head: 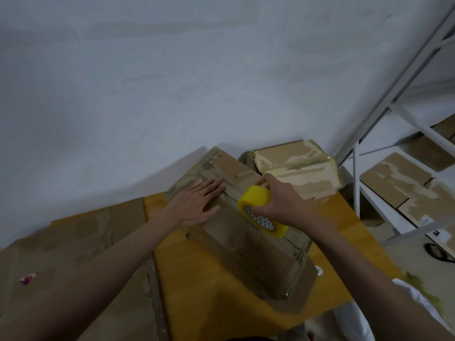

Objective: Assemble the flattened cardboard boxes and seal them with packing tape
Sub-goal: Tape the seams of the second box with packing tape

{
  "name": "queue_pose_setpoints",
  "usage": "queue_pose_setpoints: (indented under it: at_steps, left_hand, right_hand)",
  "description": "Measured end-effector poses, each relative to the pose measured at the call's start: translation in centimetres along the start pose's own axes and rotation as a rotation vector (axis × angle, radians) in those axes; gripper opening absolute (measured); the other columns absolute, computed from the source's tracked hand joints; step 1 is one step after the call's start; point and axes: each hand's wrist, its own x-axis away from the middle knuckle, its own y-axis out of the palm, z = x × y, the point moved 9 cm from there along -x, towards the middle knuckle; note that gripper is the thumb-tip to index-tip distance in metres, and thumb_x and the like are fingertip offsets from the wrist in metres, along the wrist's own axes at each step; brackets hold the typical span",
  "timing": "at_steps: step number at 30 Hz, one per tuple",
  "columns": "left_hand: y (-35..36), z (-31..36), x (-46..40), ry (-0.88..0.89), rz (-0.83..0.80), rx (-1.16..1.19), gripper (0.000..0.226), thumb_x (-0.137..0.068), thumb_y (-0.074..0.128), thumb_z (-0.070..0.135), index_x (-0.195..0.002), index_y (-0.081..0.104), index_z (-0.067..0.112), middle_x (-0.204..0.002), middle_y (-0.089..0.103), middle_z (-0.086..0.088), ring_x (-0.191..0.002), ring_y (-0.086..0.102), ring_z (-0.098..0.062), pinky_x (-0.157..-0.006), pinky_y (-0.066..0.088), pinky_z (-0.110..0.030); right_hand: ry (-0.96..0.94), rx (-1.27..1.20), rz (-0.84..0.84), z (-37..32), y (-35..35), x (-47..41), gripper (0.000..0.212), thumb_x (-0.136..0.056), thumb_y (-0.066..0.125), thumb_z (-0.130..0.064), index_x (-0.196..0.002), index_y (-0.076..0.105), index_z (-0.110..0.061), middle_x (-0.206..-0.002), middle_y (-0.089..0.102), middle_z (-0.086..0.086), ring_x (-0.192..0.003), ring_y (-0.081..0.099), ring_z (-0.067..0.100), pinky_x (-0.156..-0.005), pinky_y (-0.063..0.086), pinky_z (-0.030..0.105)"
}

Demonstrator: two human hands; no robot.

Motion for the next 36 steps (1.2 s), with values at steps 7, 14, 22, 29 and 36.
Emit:
queue_pose_setpoints:
  at_steps: [7,14,22,29,36]
  left_hand:
    - [0.9,0.1,0.2,0.007,0.027,0.043,0.067,-0.102,0.011,0.063,-0.156,-0.013,0.034,-0.163,-0.019,0.014,-0.149,-0.020,-0.005,-0.124,-0.008,-0.035]
    - [1.2,0.0,0.2,0.014,0.070,0.039,0.065,-0.104,0.013,0.061,-0.157,-0.011,0.033,-0.164,-0.017,0.013,-0.151,-0.016,-0.007,-0.125,-0.004,-0.040]
    - [1.0,0.1,0.3,0.032,0.086,0.074,0.065,-0.105,0.018,0.059,-0.157,-0.011,0.033,-0.164,-0.016,0.014,-0.151,-0.015,-0.007,-0.125,-0.006,-0.040]
    - [1.2,1.0,-0.3,0.058,0.059,0.069,0.065,-0.105,0.022,0.055,-0.157,-0.010,0.034,-0.164,-0.015,0.017,-0.151,-0.014,-0.005,-0.125,-0.006,-0.040]
    - [1.6,0.8,-0.8,0.036,0.020,0.076,0.064,-0.103,0.017,0.060,-0.157,-0.010,0.036,-0.163,-0.016,0.021,-0.149,-0.015,0.000,-0.125,-0.005,-0.040]
  right_hand:
    - [-0.009,-0.039,0.013,1.3,0.9,0.4,0.055,-0.080,0.079,-0.036,-0.123,0.046,-0.022,-0.107,0.058,0.007,-0.087,0.060,0.024,-0.073,0.054,0.051]
    - [-0.005,-0.062,0.092,3.6,1.5,2.1,0.065,-0.079,0.081,-0.039,-0.128,0.041,-0.024,-0.101,0.050,-0.008,-0.084,0.054,0.015,-0.062,0.044,0.026]
    - [0.003,-0.125,0.185,4.4,0.7,3.1,0.067,-0.082,0.078,-0.027,-0.138,0.042,-0.016,-0.109,0.051,-0.004,-0.091,0.053,0.018,-0.069,0.048,0.033]
    - [-0.006,-0.084,0.197,1.9,-2.5,2.4,0.061,-0.077,0.080,-0.029,-0.130,0.052,-0.015,-0.098,0.057,-0.001,-0.079,0.058,0.016,-0.057,0.049,0.023]
    - [0.079,-0.025,0.163,2.8,-4.7,4.9,0.035,-0.081,0.078,-0.033,-0.106,0.058,-0.018,-0.088,0.061,0.000,-0.075,0.058,0.015,-0.061,0.049,0.029]
